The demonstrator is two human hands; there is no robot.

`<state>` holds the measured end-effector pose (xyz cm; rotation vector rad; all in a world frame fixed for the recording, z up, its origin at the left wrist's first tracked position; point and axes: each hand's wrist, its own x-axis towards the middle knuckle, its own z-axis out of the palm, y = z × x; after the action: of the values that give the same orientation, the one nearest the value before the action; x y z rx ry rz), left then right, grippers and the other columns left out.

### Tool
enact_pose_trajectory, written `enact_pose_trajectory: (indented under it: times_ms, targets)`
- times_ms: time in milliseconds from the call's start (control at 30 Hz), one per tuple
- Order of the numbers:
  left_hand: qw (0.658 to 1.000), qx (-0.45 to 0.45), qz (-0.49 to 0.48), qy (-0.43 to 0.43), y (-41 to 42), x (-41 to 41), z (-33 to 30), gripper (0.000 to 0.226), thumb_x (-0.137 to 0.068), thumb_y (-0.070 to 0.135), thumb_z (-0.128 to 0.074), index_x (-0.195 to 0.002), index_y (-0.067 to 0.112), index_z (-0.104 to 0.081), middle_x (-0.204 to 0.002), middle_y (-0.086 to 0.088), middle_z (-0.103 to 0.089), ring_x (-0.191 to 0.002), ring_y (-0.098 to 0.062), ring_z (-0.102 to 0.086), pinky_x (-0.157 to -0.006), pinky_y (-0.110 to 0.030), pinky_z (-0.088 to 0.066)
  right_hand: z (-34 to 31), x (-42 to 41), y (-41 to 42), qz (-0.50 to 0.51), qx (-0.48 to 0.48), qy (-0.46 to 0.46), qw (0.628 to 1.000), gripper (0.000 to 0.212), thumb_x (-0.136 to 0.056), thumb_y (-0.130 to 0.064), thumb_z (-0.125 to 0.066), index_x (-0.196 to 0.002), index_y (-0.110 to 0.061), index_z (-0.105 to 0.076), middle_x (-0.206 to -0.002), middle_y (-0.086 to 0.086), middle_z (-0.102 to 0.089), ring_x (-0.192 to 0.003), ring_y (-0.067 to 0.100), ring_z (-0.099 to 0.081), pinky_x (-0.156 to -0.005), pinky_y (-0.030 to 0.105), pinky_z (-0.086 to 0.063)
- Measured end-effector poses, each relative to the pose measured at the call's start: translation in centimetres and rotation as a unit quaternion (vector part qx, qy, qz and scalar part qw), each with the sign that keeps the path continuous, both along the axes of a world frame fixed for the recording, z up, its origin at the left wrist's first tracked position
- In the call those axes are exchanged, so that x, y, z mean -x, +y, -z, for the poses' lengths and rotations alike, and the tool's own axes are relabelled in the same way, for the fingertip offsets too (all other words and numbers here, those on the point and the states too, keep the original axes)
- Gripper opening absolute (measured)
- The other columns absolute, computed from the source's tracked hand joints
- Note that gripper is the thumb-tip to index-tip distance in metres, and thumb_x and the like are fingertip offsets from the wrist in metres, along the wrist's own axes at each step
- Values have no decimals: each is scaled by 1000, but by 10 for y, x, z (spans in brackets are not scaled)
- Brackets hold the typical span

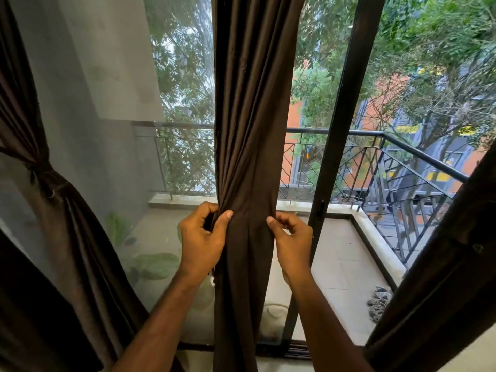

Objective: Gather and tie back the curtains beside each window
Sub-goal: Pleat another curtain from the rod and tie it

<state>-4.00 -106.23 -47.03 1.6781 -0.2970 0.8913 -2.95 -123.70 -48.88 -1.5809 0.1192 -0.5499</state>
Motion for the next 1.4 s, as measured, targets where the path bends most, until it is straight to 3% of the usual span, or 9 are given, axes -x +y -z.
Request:
enact_pose_trajectory:
  times_ms: [133,300,567,767,867,1000,1133,1267,1400]
  targets:
    - [997,-28,-69,-24,-3,-3,-2,23,-89,27,-68,-74,12,-59,-64,1,-55,-58,-22,-54,-54,-43,-47,3,19,8,80,4,-53,995,15,-90,-12,-77,-96,-25,-72,-89,-8,-71,-87,-1,-67,-83,19,-58]
    - [995,-27,-91,-19,-13,-2,-6,22,-86,18,-68,-70,10,-54,-65,-1,-53,-61,-24,-53,-57,-47,-47,16,50,45,24,222,-252,942,13,-90,-11,-74,-101,-20,-74,-91,-8,-70,-88,7,-62,-80,30,-46]
    - [998,30,43,28,-20,10,-4,26,-93,16,-64,-72,10,-50,-66,4,-49,-64,-14,-47,-61,-36,-43,18,36,54,4,251,-230,940,17,-98,-19,-62,-105,-17,-78,-83,-4,-66,-79,16,-58,-71,44,-46]
    - [987,20,140,82,-14,9,-5,18,-88,10,-72,-82,8,-56,-105,-5,-67,-98,-22,-66,-88,-38,-55,18,30,53,-2,269,-243,932,20,-95,-12,-55,-82,-10,-70,-76,-1,-59,-73,18,-53,-67,48,-47]
    - [989,17,113,91,-15,8,-11,28,-88,1,-70,-77,7,-46,-76,-4,-53,-73,-13,-54,-70,-31,-49,19,31,50,-40,295,-240,924,18,-91,-12,-57,-83,-12,-73,-79,-3,-62,-78,18,-56,-70,51,-46]
    - [968,79,179,155,-10,5,-13,20,-93,5,-64,-98,-8,-50,-91,-31,-61,-84,-29,-62,-77,-50,-55,18,40,28,-12,166,-209,964,21,-91,-14,-72,-111,-22,-76,-107,-6,-68,-104,9,-61,-87,39,-53]
    - [939,157,242,188,-9,12,-19,23,-98,-8,-52,-119,0,-57,-114,-11,-74,-109,-28,-70,-93,-37,-58,12,31,0,-17,16,-48,999,54,-91,-24,-76,-138,-35,-53,-136,-20,-54,-117,-4,-54,-94,26,-50]
    - [950,135,200,199,-10,5,-18,17,-98,-6,-55,-114,-6,-54,-112,-24,-69,-105,-32,-68,-94,-48,-56,9,25,-12,-35,19,-56,998,36,-91,-18,-75,-122,-33,-64,-112,-15,-71,-104,8,-68,-91,39,-61]
    - [965,94,158,186,-12,3,-17,7,-96,-2,-61,-98,-2,-54,-97,-29,-65,-88,-32,-66,-84,-50,-57,3,30,-6,-6,19,-75,997,32,-90,-15,-76,-106,-39,-65,-93,-10,-72,-92,7,-70,-82,25,-60]
